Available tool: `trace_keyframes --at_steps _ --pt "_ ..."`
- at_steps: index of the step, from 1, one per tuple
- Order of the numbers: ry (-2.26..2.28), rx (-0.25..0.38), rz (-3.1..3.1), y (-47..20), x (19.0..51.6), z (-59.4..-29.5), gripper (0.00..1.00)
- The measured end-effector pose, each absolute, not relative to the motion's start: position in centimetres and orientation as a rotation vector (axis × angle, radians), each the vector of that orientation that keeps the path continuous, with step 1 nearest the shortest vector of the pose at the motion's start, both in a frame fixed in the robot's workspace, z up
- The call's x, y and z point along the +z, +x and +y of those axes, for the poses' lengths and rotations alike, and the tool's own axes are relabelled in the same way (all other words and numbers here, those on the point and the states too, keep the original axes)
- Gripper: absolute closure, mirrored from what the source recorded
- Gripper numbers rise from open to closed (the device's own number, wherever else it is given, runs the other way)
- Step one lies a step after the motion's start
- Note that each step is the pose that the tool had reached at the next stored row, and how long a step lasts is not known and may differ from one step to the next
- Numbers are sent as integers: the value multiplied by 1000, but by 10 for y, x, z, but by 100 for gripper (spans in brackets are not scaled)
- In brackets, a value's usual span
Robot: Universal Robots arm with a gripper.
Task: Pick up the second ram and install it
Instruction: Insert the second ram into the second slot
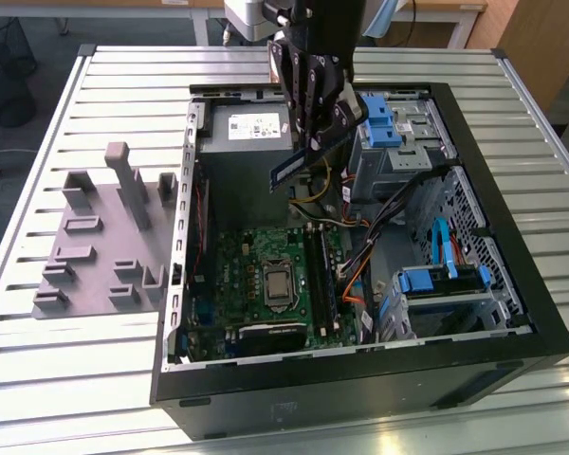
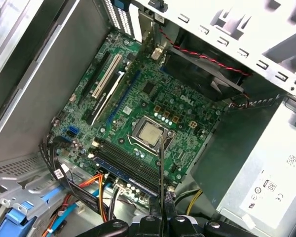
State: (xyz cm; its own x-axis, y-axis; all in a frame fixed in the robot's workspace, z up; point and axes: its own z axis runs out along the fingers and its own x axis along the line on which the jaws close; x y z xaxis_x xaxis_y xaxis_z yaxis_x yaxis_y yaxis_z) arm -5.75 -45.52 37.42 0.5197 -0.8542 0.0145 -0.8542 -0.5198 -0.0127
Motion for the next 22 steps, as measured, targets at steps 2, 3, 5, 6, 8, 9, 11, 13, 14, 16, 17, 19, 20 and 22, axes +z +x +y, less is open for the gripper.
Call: trace_keyframes --at_steps 2,3,5,6,8,9,11,13,14,16,17,19,20,22 --pt "-2745 -30 1520 -57 374 -455 86" --pt "-2750 -30 1511 -57 374 -455 86" --pt "-2761 -30 1490 -57 374 -455 86" --pt "-2766 -30 1481 -57 374 -455 86" --pt "-2776 -30 1460 -57 374 -455 86" --pt "-2782 -29 1450 -57 374 -455 86" --pt "-2792 -29 1430 -57 374 -455 86" --pt "-2802 -29 1410 -57 374 -455 86" --pt "-2807 -29 1399 -57 374 -455 86" --pt "-2817 -29 1379 -57 374 -455 86" --pt "-2822 -29 1369 -57 374 -455 86" --pt "-2831 -29 1349 -57 374 -455 86" --pt "-2836 -29 1339 -57 374 -455 86" --pt "-2845 -29 1320 -57 374 -455 86"
